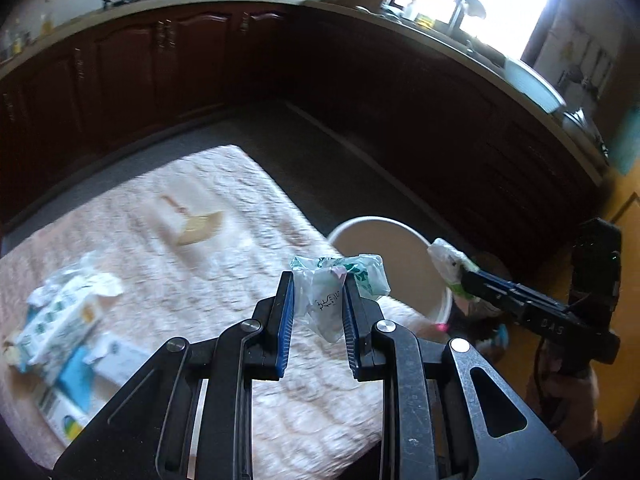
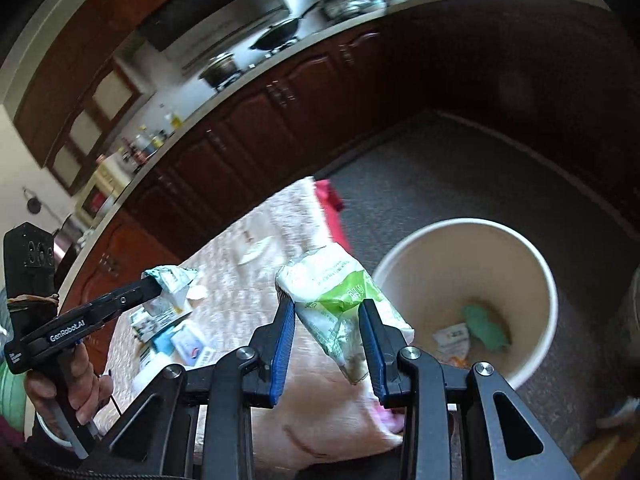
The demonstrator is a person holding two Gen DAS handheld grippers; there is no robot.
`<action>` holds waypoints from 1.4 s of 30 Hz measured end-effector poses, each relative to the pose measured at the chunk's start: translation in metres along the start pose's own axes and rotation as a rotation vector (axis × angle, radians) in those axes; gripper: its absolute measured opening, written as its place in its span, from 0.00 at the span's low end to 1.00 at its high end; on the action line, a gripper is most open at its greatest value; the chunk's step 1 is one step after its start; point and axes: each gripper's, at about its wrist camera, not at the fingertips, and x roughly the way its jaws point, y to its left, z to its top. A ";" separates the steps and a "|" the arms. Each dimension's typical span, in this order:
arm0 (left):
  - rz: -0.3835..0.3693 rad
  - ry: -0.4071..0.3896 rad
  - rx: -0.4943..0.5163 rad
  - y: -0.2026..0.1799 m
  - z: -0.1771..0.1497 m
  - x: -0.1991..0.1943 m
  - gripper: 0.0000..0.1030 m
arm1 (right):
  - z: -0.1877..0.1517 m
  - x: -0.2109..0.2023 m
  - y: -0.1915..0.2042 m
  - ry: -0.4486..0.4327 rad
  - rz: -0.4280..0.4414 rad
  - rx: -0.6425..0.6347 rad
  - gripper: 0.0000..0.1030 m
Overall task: Collect trash
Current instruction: 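Carry both items over the white bucket and open both tools, then move both open tools back toward the remaining trash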
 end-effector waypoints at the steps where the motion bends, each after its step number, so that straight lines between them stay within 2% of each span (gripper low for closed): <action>1: -0.014 0.010 0.000 -0.005 0.003 0.007 0.19 | 0.000 -0.001 -0.006 -0.001 -0.011 0.014 0.31; 9: -0.100 0.076 -0.005 -0.041 0.016 0.058 0.19 | -0.001 0.003 -0.053 0.014 -0.079 0.116 0.31; 16: -0.139 0.114 -0.050 -0.058 0.024 0.094 0.20 | -0.001 0.009 -0.076 0.027 -0.127 0.156 0.32; 18: -0.153 0.115 -0.065 -0.061 0.023 0.101 0.31 | 0.001 0.012 -0.079 0.028 -0.164 0.161 0.43; 19: -0.161 0.115 -0.068 -0.062 0.023 0.103 0.35 | 0.002 0.012 -0.081 0.024 -0.193 0.166 0.54; 20: -0.163 0.116 -0.070 -0.063 0.022 0.104 0.42 | 0.003 0.012 -0.083 0.018 -0.202 0.169 0.57; 23: -0.154 0.115 -0.063 -0.064 0.022 0.106 0.48 | 0.002 0.011 -0.087 0.018 -0.202 0.180 0.57; 29: -0.124 0.112 -0.060 -0.054 0.016 0.100 0.49 | -0.004 0.011 -0.080 0.027 -0.204 0.158 0.57; 33: -0.085 0.088 -0.066 -0.045 0.013 0.088 0.49 | -0.007 0.011 -0.072 0.027 -0.209 0.142 0.61; 42: 0.011 0.047 -0.079 -0.017 -0.002 0.057 0.49 | -0.009 0.009 -0.042 0.031 -0.204 0.089 0.64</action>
